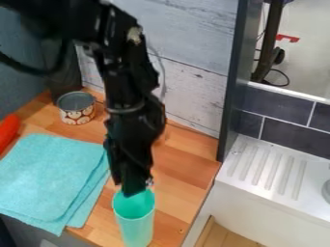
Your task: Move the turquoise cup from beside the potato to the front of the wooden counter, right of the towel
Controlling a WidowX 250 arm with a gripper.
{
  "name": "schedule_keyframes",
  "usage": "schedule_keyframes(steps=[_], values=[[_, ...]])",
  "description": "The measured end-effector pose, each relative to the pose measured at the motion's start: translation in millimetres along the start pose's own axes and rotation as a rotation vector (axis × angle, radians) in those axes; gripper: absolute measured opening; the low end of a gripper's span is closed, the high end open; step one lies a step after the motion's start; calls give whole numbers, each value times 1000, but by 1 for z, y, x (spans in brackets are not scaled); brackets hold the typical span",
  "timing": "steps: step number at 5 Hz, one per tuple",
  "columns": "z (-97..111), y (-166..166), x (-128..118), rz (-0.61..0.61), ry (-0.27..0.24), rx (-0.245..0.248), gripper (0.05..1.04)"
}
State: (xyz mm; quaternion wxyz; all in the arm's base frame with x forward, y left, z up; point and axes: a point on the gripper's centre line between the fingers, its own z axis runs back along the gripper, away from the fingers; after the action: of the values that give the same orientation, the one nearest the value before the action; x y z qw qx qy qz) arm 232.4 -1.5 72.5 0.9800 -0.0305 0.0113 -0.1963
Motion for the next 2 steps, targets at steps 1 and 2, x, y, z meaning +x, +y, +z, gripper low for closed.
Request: schedule_keyframes(steps=[1, 2], values=[[10, -2, -2, -9, -7, 0, 872], [31, 5, 2, 0, 2, -28, 1015]])
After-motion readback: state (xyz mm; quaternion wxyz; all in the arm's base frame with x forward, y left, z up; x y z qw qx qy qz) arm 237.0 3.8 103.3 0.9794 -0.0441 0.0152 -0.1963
